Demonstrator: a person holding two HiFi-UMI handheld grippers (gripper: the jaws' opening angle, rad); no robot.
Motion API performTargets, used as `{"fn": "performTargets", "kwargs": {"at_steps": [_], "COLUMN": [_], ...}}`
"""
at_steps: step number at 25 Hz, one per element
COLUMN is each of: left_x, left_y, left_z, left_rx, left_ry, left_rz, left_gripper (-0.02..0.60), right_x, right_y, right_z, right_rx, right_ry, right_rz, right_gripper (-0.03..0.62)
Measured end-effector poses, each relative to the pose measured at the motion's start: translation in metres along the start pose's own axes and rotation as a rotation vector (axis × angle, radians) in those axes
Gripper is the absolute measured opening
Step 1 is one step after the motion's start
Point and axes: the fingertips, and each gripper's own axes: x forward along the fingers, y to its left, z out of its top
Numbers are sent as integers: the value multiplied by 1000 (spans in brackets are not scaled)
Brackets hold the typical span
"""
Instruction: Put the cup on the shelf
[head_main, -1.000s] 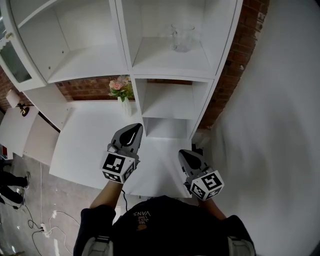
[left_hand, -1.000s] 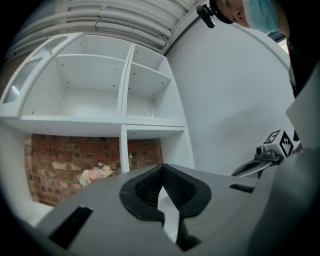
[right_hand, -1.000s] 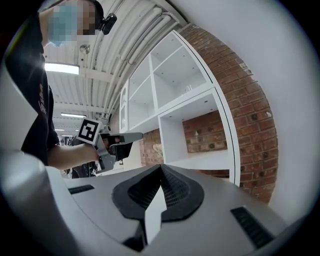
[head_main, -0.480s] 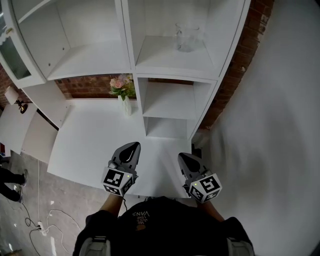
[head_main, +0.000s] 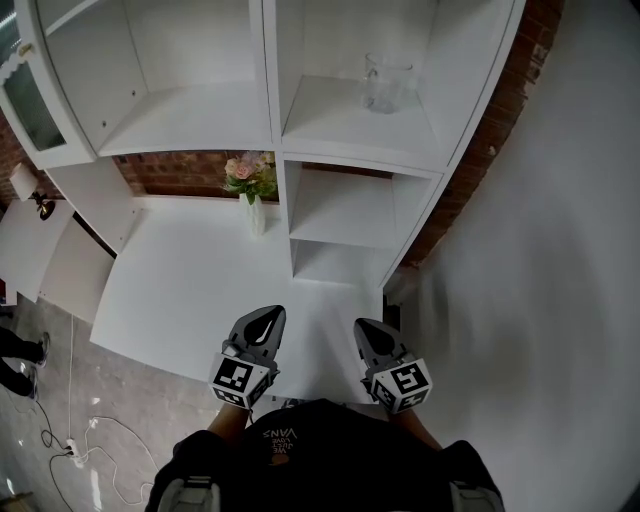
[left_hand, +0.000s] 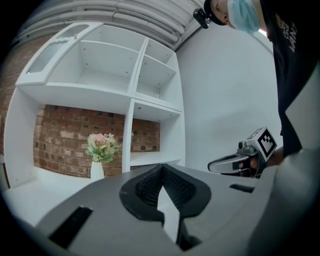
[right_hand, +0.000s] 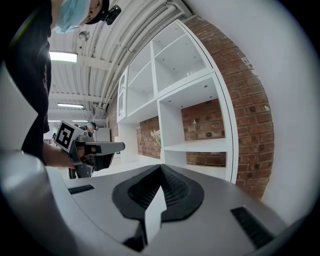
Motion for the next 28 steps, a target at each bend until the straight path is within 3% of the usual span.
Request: {"fn": "performTargets", "kwargs": {"at_steps": [9, 28], "left_x": [2, 2], "left_y": [-10, -11], "left_z": [-13, -14], "left_rx": [-31, -26], "left_ry": [12, 22], "left_rz": [-26, -24], "left_gripper": [8, 8], "right_x": [-1, -3], "right_y": [-5, -9], "right_z": [-15, -9], "right_rx": [1, 0], "right_ry": [36, 25], "right_rz": [-23, -36], "right_gripper": [-1, -2]}}
